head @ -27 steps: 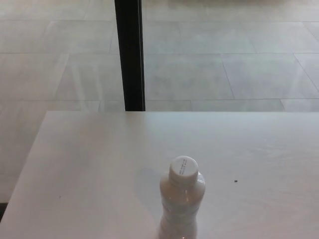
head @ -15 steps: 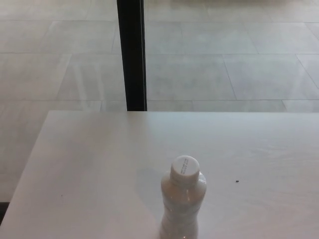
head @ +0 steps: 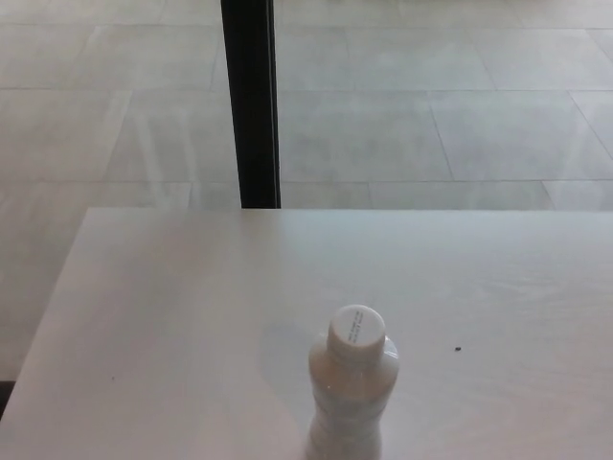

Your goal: The robot uses its left hand to to lift the bottle kept on the middle of the desk and tilts it towards its right hand. It then uses its right hand to rotate its cap to open it and places the bottle and cap back on the desk

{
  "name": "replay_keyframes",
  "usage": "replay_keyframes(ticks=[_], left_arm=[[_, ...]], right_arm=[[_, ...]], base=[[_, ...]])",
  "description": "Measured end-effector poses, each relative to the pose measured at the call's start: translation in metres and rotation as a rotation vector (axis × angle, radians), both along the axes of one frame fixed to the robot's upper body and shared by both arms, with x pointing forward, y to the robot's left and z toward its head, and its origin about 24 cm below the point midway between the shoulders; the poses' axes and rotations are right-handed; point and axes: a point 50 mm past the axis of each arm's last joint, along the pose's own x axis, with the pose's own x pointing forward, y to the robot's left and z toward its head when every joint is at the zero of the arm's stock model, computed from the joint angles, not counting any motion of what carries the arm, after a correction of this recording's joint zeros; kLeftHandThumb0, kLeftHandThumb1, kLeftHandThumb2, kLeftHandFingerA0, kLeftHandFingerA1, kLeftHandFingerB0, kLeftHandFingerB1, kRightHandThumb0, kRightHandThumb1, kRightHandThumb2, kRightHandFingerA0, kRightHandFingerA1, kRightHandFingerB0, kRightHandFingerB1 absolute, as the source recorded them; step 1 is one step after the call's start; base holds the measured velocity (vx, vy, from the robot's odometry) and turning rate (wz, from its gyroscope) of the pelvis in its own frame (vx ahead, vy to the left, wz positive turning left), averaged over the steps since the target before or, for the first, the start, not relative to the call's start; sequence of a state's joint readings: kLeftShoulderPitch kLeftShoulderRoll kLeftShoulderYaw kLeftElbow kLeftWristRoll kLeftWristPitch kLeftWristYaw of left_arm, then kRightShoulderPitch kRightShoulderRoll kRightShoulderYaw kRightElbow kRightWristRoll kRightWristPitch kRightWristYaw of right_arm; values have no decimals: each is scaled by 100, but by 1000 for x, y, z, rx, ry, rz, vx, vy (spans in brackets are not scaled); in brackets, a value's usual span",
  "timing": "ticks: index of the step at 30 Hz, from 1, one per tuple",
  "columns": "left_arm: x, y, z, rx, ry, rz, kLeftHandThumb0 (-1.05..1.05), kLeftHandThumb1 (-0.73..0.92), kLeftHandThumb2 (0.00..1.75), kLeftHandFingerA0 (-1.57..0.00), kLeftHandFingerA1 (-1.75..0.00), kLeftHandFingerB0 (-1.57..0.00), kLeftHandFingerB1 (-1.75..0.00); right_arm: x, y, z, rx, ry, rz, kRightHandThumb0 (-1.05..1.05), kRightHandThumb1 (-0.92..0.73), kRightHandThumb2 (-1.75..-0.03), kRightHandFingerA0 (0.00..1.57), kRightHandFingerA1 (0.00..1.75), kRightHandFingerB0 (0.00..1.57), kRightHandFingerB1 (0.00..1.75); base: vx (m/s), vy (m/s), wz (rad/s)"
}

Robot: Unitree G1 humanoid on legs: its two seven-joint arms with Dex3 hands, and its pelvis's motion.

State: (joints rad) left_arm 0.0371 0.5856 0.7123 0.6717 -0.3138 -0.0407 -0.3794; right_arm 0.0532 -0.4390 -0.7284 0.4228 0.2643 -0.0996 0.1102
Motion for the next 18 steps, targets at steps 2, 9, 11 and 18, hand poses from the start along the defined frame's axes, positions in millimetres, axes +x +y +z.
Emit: replay_keyframes(ticks=[2,9,11,18], left_arm=[[14,-12,4,6,-41,-59,-93,50,85,0,-12,0,-3],[52,-60,14,6,-154,-254,-90,54,93,0,-26,0,-13],[63,-80,16,7,-175,-336,-90,53,93,-2,-28,-3,-13],[92,-169,15,-49,-224,-665,-63,62,60,-5,-42,-8,-29]], right_arm=[[12,8,8,-15,-36,44,-90,-70,-111,10,50,0,36],[42,41,28,-46,-136,194,-82,-71,-111,5,40,5,22],[50,55,31,-48,-154,249,-82,-69,-111,0,44,10,25],[74,111,31,-19,-187,466,-80,-67,-111,6,50,3,35]], base=[[0,0,0],[0,0,0],[0,0,0],[0,0,0]])
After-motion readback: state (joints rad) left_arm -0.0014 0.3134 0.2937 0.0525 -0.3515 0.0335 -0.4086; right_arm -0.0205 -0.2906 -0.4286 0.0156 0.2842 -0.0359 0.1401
